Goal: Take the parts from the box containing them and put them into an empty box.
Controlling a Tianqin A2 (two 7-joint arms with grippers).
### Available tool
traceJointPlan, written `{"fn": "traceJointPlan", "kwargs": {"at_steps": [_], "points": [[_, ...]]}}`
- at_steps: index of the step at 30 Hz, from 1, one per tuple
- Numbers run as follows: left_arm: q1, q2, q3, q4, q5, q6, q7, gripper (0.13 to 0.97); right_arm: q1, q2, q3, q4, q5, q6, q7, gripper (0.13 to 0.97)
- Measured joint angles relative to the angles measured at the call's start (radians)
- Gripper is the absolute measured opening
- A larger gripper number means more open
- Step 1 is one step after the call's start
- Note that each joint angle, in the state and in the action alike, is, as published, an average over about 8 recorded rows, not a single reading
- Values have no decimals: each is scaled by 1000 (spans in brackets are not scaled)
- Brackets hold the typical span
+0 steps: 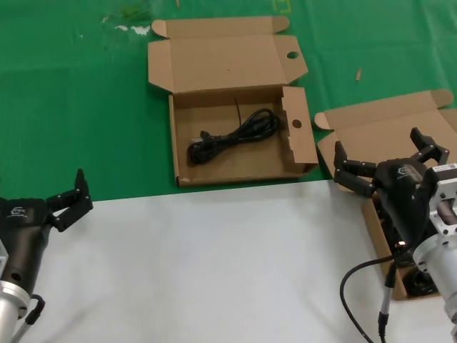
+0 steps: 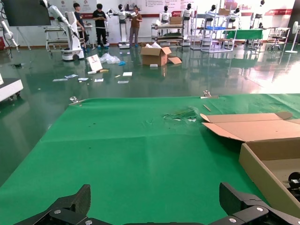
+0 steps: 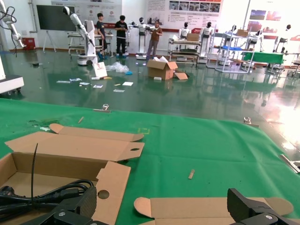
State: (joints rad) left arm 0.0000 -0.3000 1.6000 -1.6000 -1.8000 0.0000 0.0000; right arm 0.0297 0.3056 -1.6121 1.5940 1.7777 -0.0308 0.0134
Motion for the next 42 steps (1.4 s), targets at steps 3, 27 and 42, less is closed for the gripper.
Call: {"fn": "traceJointPlan", "kwargs": {"at_steps": [3,27,42], "points": [[0,0,0,0,0,0,0,966,0,0,0,0,0,0,0,966],[0,0,0,0,0,0,0,966,0,0,0,0,0,0,0,966],[0,0,0,0,0,0,0,966,0,0,0,0,0,0,0,966]]}}
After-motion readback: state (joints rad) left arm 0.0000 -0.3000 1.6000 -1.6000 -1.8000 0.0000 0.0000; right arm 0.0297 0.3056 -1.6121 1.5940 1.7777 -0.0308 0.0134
